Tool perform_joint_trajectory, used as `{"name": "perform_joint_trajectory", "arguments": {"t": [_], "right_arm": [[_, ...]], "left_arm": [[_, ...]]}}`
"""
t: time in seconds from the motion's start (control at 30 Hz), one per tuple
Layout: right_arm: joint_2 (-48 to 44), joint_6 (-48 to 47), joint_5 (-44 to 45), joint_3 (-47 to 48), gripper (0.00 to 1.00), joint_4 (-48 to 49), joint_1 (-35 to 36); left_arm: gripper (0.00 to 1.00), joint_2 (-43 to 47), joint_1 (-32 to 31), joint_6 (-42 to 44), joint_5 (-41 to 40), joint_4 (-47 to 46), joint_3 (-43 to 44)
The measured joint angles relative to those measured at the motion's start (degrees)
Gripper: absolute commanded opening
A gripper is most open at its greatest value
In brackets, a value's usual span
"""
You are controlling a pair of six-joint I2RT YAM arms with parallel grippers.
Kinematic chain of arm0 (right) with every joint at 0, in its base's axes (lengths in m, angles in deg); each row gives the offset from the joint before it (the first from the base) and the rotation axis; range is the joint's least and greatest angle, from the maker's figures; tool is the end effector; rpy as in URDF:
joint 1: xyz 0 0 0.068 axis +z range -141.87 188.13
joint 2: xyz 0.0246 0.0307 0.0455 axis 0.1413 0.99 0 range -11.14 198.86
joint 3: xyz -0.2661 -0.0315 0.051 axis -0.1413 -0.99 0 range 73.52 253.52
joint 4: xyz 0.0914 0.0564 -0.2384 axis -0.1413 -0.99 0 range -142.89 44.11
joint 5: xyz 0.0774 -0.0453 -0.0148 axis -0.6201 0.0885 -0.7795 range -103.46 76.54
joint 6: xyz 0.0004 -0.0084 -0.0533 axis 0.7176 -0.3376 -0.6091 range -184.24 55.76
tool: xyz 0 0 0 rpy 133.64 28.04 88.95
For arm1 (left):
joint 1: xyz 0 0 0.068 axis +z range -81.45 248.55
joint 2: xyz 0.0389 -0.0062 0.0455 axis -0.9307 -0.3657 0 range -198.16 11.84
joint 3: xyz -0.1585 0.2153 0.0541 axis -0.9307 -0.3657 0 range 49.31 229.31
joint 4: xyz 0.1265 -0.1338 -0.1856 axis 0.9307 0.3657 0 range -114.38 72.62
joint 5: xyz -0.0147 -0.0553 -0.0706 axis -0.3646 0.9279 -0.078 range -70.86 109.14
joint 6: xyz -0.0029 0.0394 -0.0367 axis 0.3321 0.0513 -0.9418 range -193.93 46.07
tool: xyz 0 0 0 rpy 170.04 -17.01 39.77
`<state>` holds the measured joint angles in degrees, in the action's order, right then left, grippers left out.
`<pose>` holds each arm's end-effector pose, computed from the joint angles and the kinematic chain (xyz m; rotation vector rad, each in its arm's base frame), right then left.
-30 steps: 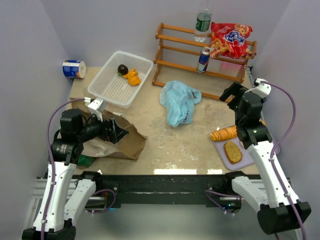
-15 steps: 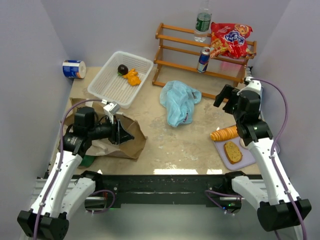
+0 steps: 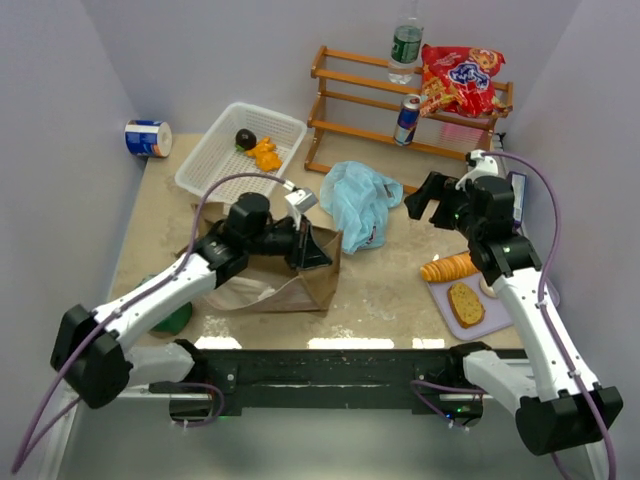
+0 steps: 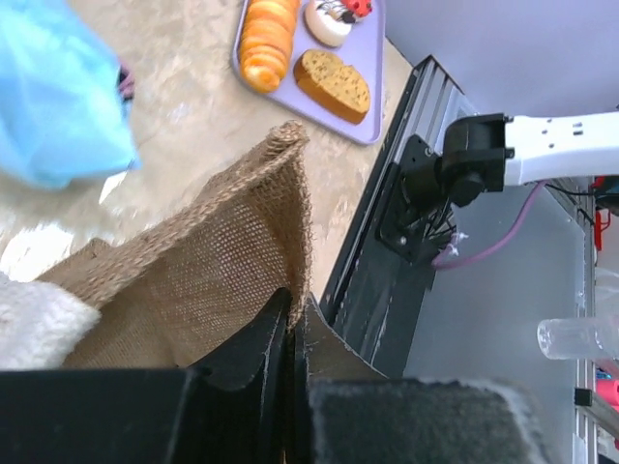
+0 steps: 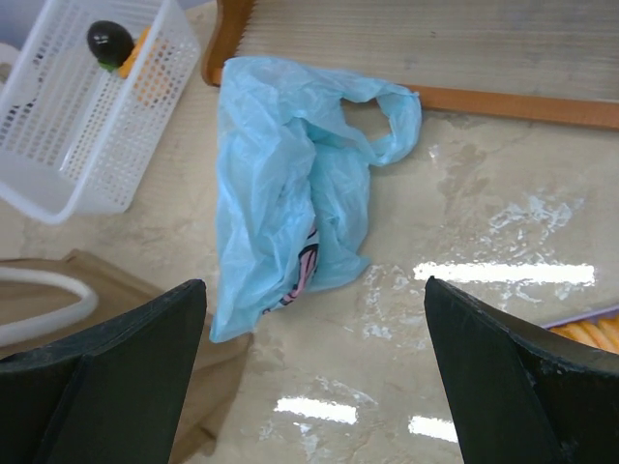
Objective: Place the mixed food into the grocery bags and tie them
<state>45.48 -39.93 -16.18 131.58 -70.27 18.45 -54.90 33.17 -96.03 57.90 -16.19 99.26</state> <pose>0.2152 0.0409 0.3572 0.2121 1.9860 0.4391 0.1990 -0.1686 0.2997 0.7109 2.0326 -1.2921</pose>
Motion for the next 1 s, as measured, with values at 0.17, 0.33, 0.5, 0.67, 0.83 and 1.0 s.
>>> {"name": "perform_joint_trajectory", "arguments": {"t": [0.17,0.33,0.5,0.67,0.83,1.0], "right_arm": [[-1.5,0.5,-2.8,-0.4,0.99,0.6,0.5],[-1.9,0.5,-3.5,-0.4,0.99,-0.2,0.5],[-4.7,0.7,-4.4,-0.4,0.99,-2.1,0.5],[-7.6,1.1,-5.7,-0.4,0.99,-2.4,0.5],[-7.0,1.2,-9.0,-0.4,0.99,-2.6,1.4],[-5.5,2.5,-7.3,-0.4,0.97,-2.4,11.7]], "left_arm": [[0.07,-12.7,-6.9,-4.4,-3.5,-9.5,6.7],[0.49,-24.9,-11.0,-5.6,-6.1,-13.9,17.1],[0.78,-27.5,-11.2,-3.3,-9.9,-11.4,22.8],[0.88,-24.1,-10.6,2.8,-16.9,-2.9,25.3],[0.95,-13.7,-6.0,6.8,-21.9,4.6,22.2],[0.99,-0.3,5.2,8.5,-24.6,8.0,15.8]]}}
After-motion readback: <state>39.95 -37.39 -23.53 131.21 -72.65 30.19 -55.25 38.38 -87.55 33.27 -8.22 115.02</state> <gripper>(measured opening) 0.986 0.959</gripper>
